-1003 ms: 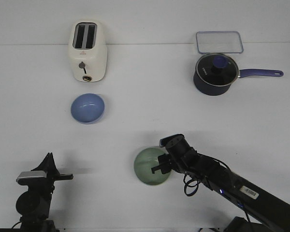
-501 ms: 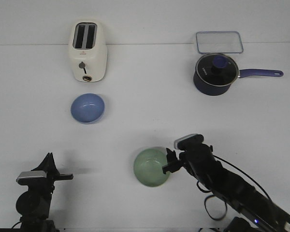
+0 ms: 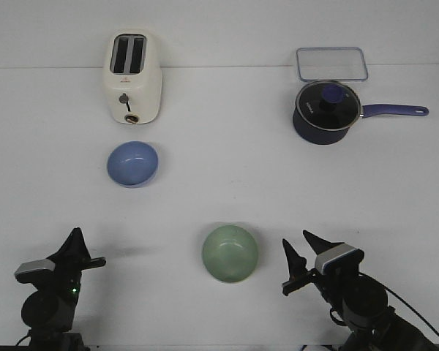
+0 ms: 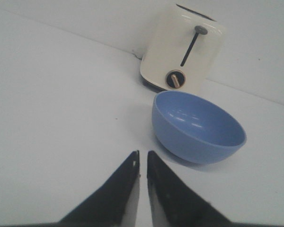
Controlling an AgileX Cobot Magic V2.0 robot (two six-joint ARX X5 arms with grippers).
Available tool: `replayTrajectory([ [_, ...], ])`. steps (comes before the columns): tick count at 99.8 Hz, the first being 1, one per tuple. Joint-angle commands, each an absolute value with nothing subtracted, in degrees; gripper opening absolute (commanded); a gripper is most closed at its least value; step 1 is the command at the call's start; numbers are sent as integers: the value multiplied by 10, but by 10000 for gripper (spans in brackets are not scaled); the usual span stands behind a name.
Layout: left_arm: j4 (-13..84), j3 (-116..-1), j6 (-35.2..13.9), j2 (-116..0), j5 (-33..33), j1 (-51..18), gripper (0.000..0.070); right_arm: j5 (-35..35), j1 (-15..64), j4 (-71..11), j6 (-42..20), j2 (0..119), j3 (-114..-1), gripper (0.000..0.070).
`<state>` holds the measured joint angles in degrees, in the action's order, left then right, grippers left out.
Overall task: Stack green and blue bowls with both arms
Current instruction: 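Lower the green bowl, open the right gripper and pull back, then reach the left gripper to the blue bowl's rim and grasp it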
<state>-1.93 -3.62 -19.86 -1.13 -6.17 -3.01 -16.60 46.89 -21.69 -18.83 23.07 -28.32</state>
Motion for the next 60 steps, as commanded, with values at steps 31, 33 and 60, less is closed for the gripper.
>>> replayTrajectory([
  [31, 146, -431, -169, -460, -40, -29, 459, -166, 477, -218, -175, 241, -282, 357],
  [33, 161, -453, -169, -491, -40, -29, 528, -166, 477, -218, -175, 241, -282, 357],
  [60, 226, -641, -163, -802, -40, -22, 557, -166, 477, -207, -175, 241, -282, 357],
])
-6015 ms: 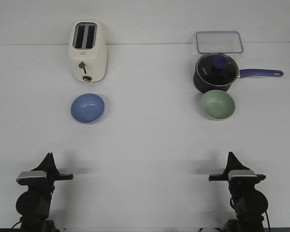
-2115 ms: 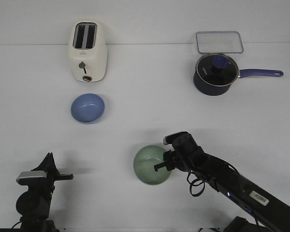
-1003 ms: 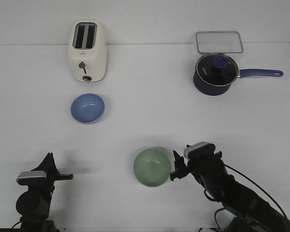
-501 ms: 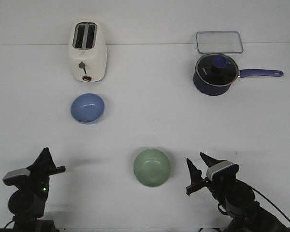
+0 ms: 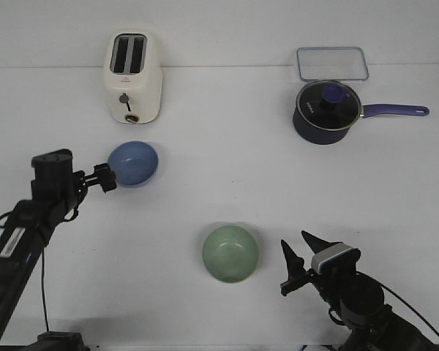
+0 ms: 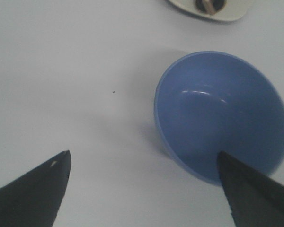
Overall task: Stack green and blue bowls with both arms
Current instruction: 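Reach the left gripper to the blue bowl's rim and grasp it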
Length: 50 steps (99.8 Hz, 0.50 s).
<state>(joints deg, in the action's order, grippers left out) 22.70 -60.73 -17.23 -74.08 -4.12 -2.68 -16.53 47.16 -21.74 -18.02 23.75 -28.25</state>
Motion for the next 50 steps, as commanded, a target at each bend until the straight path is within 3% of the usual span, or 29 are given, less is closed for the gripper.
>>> replayTrajectory([
  [1, 226, -646, -163, -811, -40, -22, 548, -166, 477, -205, -175, 241, -282, 357],
  [9, 226, -677, -173, -873, -27, -17, 496, -166, 477, -200, -175, 241, -282, 357],
  [19, 222, -708, -174, -938, 17, -14, 497, -166, 477, -197, -175, 241, -282, 357],
  [38, 207, -726, -178, -1007, 20, -14, 481, -170, 477, -197, -175, 241, -282, 357],
  [50, 200, -726, -178, -1012, 20, -15, 232, -170, 477, -197, -175, 241, -282, 357],
])
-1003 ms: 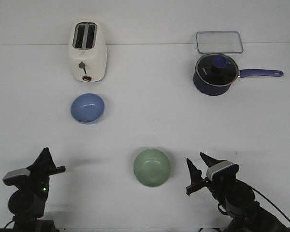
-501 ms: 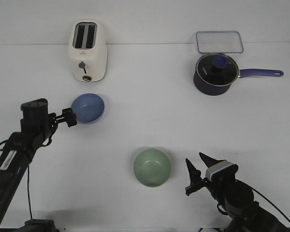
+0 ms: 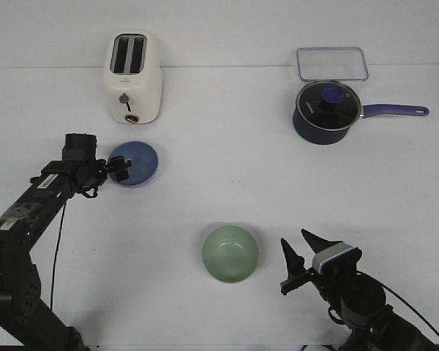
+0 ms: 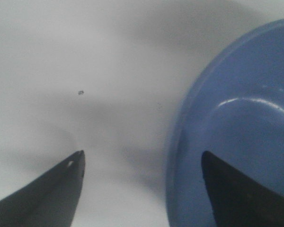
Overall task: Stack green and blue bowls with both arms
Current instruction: 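Reach the left gripper to the blue bowl's rim and grasp it, then lift the blue bowl with the left gripper and carry it over the green bowl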
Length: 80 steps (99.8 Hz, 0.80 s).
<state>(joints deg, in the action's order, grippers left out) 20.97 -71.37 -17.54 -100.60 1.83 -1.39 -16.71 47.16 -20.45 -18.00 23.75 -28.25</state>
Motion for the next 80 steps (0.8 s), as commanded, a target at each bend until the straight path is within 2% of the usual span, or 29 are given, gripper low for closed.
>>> replayTrajectory([
  [1, 200, -726, -178, -1012, 20, -16, 207, -170, 477, -197, -175, 241, -282, 357],
  [7, 198, -726, -176, -1008, 20, -16, 69, -170, 477, -197, -175, 241, -282, 357],
  [11, 197, -726, -173, -1006, 20, -17, 0, -170, 477, -197, -175, 241, -282, 357],
  [29, 196, -726, -167, -974, 33, -19, 9, -170, 477, -197, -175, 241, -282, 357],
  [51, 207, -726, -149, -840, 97, -50, 9, -172, 477, -197, -175, 241, -282, 357],
  [70, 243, -699, -145, -736, 110, -159, 9, -200, 477, -195, -175, 241, -282, 357],
  [80, 225, -647, -170, -700, 105, -240, 9, -200, 477, -194, -168, 241, -282, 357],
])
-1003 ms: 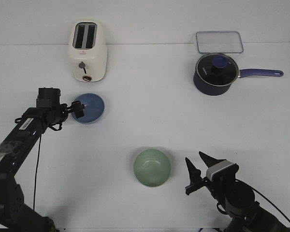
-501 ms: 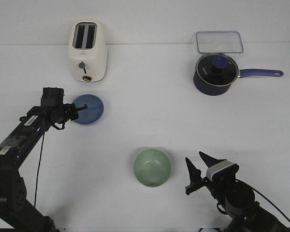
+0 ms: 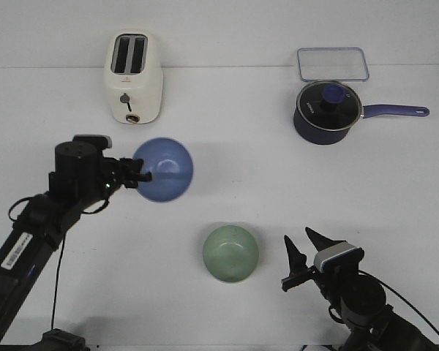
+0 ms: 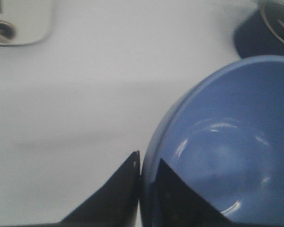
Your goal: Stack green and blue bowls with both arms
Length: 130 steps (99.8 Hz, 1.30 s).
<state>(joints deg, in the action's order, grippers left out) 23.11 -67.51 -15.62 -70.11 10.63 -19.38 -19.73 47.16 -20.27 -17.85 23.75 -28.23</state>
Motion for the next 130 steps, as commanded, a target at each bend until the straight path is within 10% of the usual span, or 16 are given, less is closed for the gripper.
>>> replayTrajectory([
  [1, 222, -641, -175, -698, 105, -249, 9, -200, 477, -194, -167, 241, -282, 357],
  [30, 123, -545, -242, -739, 38, -434, 9, -200, 477, -194, -166, 241, -282, 357],
  [58, 105, -545, -255, -817, 28, -472, 21, -199, 477, -194, -166, 241, -282, 357],
  [78, 106, -546, -255, -806, 28, -472, 387, -199, 477, -194, -166, 241, -282, 358],
  [130, 258, -482, -197, -467, -200, -461, 386, -195, 477, -203, -166, 241, -282, 358],
])
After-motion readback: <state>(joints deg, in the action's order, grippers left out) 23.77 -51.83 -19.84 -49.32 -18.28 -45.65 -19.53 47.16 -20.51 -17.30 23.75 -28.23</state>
